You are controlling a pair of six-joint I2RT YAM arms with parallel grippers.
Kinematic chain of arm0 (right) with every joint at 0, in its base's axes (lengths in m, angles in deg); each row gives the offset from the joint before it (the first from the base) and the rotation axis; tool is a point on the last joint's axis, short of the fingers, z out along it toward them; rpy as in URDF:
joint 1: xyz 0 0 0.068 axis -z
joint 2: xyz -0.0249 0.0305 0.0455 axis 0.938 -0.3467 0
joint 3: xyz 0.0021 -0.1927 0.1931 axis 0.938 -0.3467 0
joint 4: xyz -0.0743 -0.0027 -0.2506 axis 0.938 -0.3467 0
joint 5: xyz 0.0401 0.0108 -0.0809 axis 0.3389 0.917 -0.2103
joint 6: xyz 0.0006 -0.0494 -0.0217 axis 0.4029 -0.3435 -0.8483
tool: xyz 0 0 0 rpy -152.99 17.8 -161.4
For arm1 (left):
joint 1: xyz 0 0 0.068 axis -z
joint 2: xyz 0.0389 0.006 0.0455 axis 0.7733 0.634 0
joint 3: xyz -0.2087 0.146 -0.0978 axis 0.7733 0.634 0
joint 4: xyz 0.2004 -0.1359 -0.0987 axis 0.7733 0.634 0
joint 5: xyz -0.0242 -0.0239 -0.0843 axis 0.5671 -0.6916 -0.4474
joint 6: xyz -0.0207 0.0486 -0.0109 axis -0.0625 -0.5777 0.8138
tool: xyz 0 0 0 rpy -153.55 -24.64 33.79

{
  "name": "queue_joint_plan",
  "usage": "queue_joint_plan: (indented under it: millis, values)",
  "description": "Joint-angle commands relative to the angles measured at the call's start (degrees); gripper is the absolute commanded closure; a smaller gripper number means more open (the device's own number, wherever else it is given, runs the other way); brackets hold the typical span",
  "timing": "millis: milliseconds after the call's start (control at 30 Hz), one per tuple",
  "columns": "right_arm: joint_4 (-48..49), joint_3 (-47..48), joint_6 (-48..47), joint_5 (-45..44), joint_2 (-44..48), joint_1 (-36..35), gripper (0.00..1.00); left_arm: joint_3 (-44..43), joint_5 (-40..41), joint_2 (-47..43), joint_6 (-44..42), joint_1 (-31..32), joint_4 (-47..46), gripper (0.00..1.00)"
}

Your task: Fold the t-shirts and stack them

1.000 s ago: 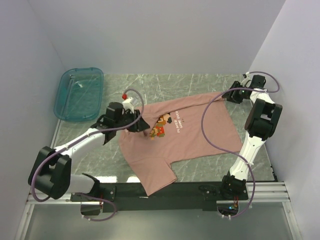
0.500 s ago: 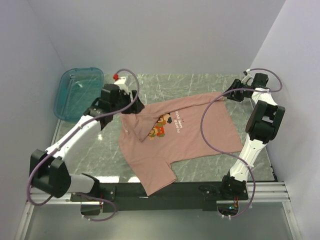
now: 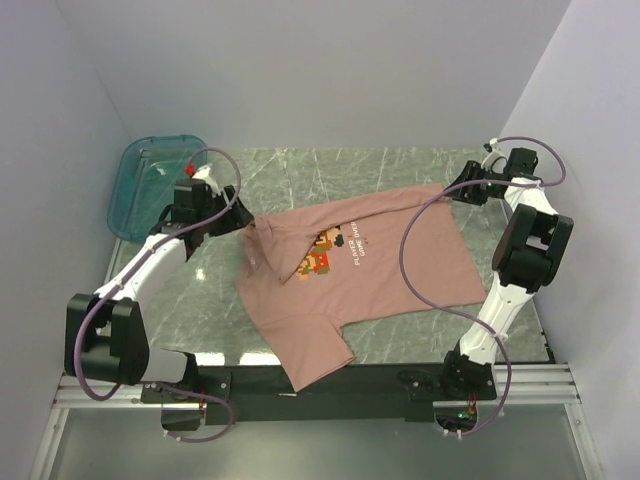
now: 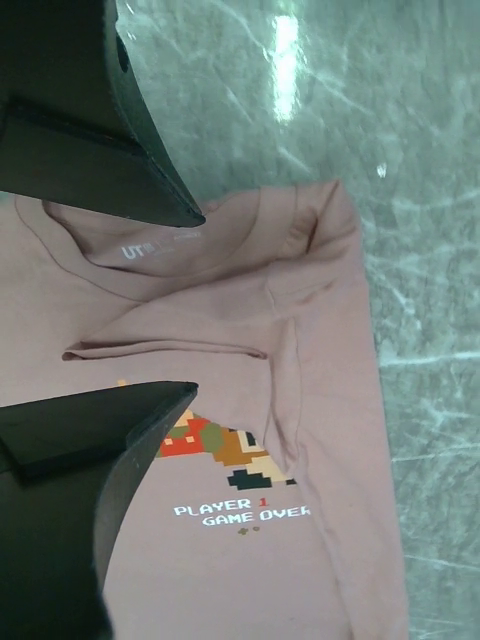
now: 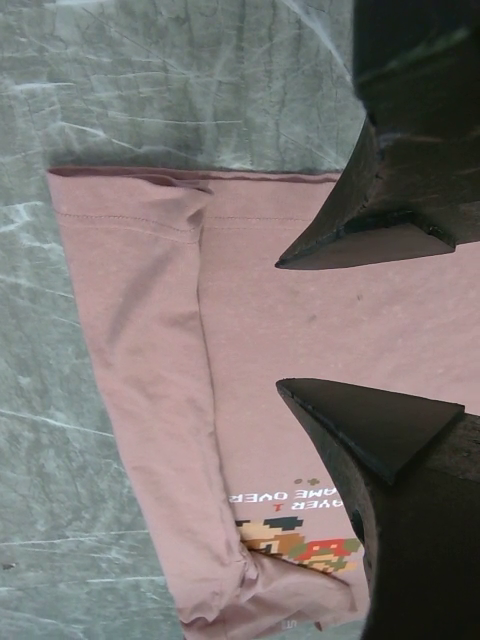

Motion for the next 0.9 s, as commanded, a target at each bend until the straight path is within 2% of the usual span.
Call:
queue_joint_plan:
  millis: [0,267,433,867]
  values:
    - [0.2,-0.3,-1.3,1.3,2.5,0.2,0.45,2.1,0.5,-3.7,3.2,-2.1,-5.5,0.32]
    - [0.4,-0.8,-1.6,1.7,2.6,0.2,0.45,3.6,1.9,-2.8,6.5,-2.8,-8.0,0.31]
    - [-0.1,-0.8,-2.1,1.7,2.3,0.3,0.45,4.8,6.3,-2.5,5.5,-3.1,-7.5,0.32]
    - [-0.8,-0.4,-2.7,2.3,1.6,0.4,0.45,6.0,9.3,-0.7,4.2,-3.7,-7.8,0.39]
